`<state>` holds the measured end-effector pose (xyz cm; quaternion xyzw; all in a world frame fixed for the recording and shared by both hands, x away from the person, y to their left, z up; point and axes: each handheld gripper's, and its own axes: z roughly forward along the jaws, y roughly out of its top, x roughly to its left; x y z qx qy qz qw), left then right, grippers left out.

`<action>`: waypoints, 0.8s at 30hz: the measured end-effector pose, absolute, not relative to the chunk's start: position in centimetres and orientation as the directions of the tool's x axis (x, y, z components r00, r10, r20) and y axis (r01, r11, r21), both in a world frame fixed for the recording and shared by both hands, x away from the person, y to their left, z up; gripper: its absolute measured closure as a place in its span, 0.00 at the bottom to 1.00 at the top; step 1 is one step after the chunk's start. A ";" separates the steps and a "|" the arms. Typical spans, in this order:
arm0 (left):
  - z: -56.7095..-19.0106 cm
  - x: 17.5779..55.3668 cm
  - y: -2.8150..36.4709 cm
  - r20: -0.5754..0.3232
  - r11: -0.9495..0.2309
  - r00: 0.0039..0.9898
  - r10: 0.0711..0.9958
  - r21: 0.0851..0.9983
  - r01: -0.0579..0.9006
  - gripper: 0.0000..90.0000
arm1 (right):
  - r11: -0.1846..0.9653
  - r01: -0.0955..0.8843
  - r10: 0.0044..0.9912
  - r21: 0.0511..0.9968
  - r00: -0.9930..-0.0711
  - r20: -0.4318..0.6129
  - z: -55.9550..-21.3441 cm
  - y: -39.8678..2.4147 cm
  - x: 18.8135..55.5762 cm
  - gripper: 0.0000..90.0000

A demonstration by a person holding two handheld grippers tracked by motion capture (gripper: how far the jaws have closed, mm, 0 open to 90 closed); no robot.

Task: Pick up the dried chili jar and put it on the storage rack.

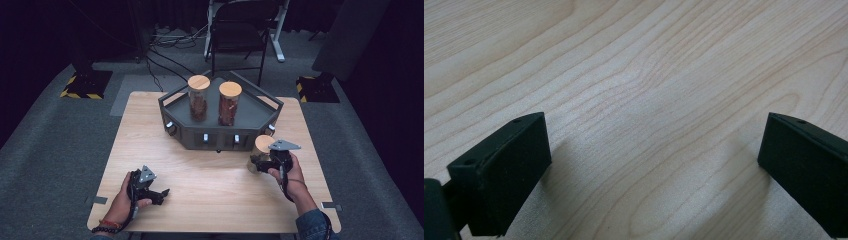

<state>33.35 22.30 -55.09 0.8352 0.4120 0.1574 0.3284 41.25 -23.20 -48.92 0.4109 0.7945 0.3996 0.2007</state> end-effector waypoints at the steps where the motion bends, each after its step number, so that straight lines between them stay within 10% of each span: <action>1: -55.1 33.4 22.3 -0.008 -0.444 0.611 0.792 0.678 0.585 0.00 | 0.346 0.490 0.811 0.801 -0.585 0.007 -48.9 -23.2 41.3 0.27; 24: -55.1 33.3 22.3 -0.007 -0.444 0.610 0.793 0.678 0.585 0.00 | 0.370 0.493 0.796 0.787 -0.606 0.005 -47.4 -23.2 40.6 0.27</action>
